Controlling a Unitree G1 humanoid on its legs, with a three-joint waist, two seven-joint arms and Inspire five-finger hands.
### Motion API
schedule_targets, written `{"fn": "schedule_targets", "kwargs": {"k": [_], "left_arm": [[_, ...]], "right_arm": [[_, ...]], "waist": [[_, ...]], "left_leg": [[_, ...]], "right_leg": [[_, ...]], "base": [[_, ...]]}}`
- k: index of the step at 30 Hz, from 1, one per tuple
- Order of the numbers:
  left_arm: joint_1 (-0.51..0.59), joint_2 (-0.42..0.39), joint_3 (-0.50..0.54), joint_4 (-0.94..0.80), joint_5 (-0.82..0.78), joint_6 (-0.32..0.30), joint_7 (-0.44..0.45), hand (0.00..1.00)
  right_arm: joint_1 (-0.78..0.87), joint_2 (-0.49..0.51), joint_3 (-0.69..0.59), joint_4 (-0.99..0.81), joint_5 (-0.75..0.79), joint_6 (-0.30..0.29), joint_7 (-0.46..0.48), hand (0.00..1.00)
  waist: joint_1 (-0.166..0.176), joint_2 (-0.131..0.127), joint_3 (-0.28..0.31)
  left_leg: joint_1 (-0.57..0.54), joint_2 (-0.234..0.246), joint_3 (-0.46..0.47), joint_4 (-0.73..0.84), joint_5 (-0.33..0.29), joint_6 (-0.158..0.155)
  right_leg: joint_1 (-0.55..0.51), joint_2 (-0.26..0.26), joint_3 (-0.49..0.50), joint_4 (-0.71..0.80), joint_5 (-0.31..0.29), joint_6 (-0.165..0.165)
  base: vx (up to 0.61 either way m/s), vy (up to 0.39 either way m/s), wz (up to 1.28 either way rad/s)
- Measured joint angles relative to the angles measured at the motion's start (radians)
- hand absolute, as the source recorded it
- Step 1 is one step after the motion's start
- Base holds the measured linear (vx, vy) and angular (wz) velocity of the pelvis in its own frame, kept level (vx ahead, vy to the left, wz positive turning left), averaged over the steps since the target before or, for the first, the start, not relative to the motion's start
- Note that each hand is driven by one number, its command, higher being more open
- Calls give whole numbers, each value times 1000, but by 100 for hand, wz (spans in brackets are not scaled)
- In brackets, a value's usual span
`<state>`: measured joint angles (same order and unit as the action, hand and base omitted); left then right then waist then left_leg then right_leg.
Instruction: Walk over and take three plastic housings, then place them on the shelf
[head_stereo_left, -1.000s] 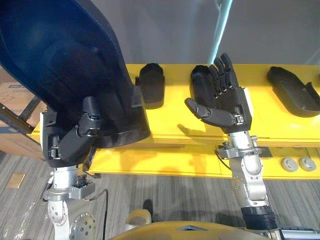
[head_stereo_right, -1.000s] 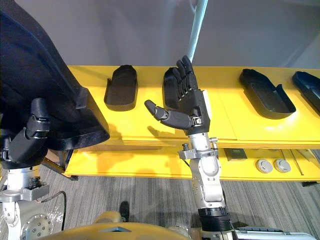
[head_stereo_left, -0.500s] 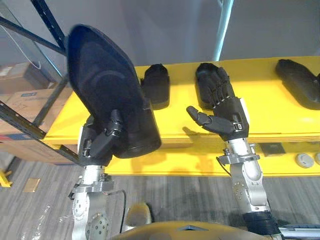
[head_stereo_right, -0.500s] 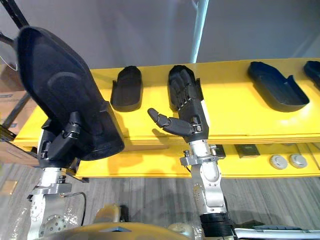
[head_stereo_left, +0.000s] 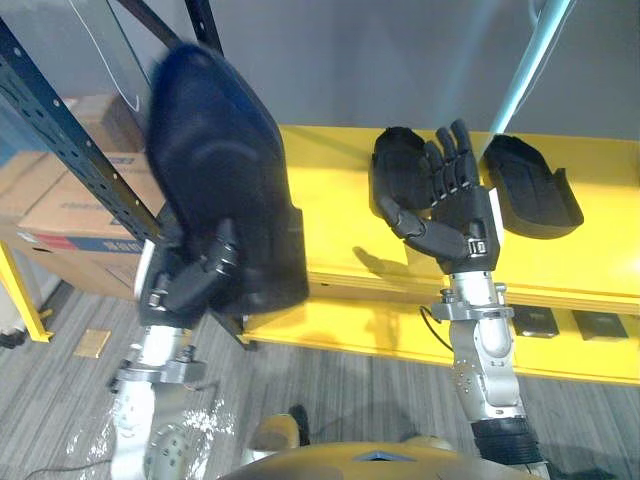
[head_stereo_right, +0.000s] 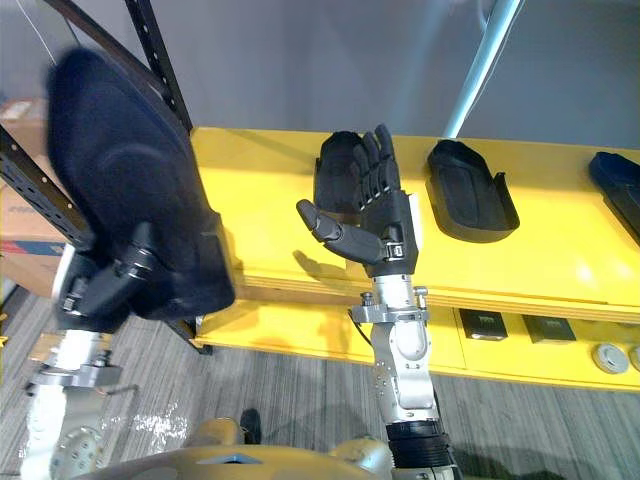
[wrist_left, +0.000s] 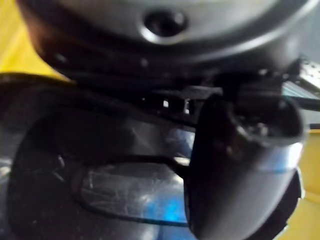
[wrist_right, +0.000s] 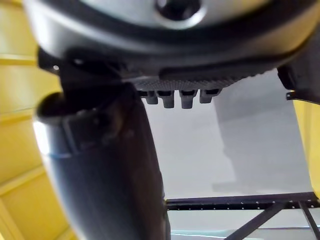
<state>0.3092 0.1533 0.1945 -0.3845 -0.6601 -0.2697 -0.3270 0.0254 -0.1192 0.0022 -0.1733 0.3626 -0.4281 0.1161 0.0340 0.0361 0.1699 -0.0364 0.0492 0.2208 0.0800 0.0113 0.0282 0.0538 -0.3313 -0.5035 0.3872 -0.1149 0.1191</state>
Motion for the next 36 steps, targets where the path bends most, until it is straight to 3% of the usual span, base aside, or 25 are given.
{"fn": "schedule_targets", "kwargs": {"k": [1, 2, 4, 5, 10, 16, 20, 24, 30, 36], "left_arm": [[-24, -3, 6, -1, 2, -13, 10, 0], [-30, -5, 7, -5, 4, -14, 18, 0], [-28, -31, -8, -26, 38, -14, 52, 0], [-29, -36, -25, -33, 76, -14, 62, 0], [-22, -37, -12, -42, 156, -9, 112, 0], [23, -35, 66, -31, 240, 82, 137, 0], [8, -10, 104, 16, 241, 99, 163, 0], [-98, 79, 117, 170, 234, 104, 183, 0], [-242, 188, 88, 332, 213, 102, 190, 0], [-380, 213, 43, 566, 131, 102, 203, 0]], "right_arm": [[-3, -1, -11, -10, -4, -1, -11, 100], [-3, -4, -12, -17, -5, -1, -16, 100], [-3, -29, -19, -30, -4, -3, -16, 100], [-3, -43, -32, -30, -6, 1, -20, 100], [-11, -44, -53, -29, -7, 1, -9, 100], [7, -44, -81, -30, 1, 8, 17, 100], [43, -42, -81, -30, 5, 37, 57, 100], [92, -46, -53, -30, 4, 92, 96, 100], [89, -136, -18, -30, 5, 99, 152, 100], [88, -182, 10, -30, 18, 123, 207, 100]], "waist": [[-2, -1, -1], [-2, -7, -4], [-14, 26, -6], [-13, 40, -5], [-7, 41, -5], [-11, 41, -5], [-11, 43, -7], [-15, 57, -16], [-39, 64, -21], [-75, 77, -33]], "left_leg": [[2, -8, -1, -29, 21, -2], [1, -13, 0, -38, 28, -6], [-11, -19, -6, -74, 73, -7], [-8, -23, -7, -98, 91, -7], [15, -21, 0, -146, 116, -14], [28, -19, 11, -163, 122, -19], [37, -17, 22, -164, 121, -21], [45, -13, 35, -168, 119, -26], [44, -7, 88, -168, 111, -36], [45, -7, 132, -168, 112, -37]], "right_leg": [[19, 76, 14, -108, -30, -30], [39, 100, 17, -165, -30, -33], [51, 127, 13, -254, 33, -9], [51, 129, 10, -268, 42, -4], [51, 135, 13, -268, 40, -7], [51, 138, 22, -266, 37, -11], [49, 137, 36, -261, 34, -15], [44, 130, 48, -245, 31, -18], [-9, 123, 105, -195, 26, -25], [-72, 106, 160, -110, -5, -28]], "base": [[-31, 20, 16], [-17, 9, 9], [16, 37, 9], [23, 51, 5], [8, 1, 1], [-1, -6, -4], [-2, 2, -10], [-15, 12, -9], [-36, 25, -22], [-27, 2, -24]]}}
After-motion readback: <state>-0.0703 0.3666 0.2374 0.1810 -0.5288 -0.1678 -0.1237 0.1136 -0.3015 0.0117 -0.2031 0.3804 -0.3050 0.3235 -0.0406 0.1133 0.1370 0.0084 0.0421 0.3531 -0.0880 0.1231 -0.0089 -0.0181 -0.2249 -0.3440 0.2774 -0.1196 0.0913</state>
